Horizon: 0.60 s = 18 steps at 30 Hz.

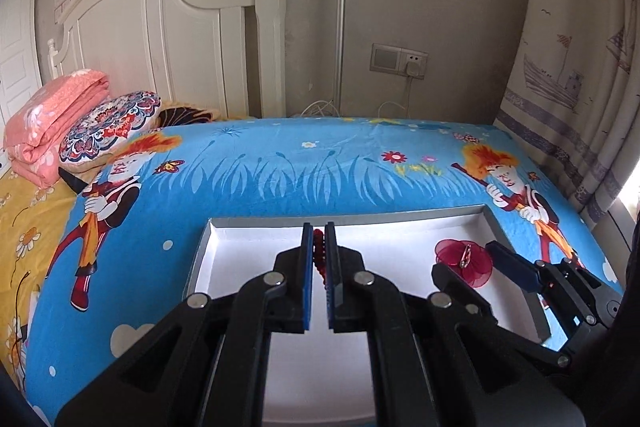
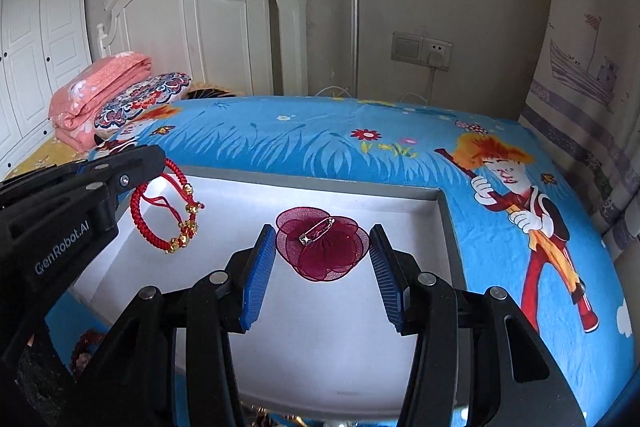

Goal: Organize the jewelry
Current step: 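Carry the brooch into the tray with the right tool while the left tool places the string bracelet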

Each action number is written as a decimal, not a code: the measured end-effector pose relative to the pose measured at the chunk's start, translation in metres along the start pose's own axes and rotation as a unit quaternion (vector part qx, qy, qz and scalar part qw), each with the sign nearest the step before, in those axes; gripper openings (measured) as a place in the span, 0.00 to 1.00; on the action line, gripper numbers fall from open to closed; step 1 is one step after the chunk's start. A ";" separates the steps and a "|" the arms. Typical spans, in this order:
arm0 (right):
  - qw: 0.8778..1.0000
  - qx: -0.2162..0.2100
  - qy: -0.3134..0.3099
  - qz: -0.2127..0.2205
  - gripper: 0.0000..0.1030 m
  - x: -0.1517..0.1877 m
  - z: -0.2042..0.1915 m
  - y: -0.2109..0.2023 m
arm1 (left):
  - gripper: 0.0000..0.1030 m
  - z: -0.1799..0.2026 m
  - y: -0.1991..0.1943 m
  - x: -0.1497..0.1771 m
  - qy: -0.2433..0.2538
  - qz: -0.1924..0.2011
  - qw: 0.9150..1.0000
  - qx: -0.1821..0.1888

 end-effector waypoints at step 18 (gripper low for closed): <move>1.000 -0.003 -0.004 -0.024 0.62 -0.003 0.006 0.002 | 0.53 -0.032 0.032 0.005 -0.015 -0.025 0.998 -0.061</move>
Point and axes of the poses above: each gripper's, at about its wrist camera, not at the fingertips, and y roughly the way its jaws point, z to its right, x to its underside, the point moved 1 cm from there along y, roughly the way its jaws point, and after that the axes turned 7 degrees about -x, right-handed, at the moved point
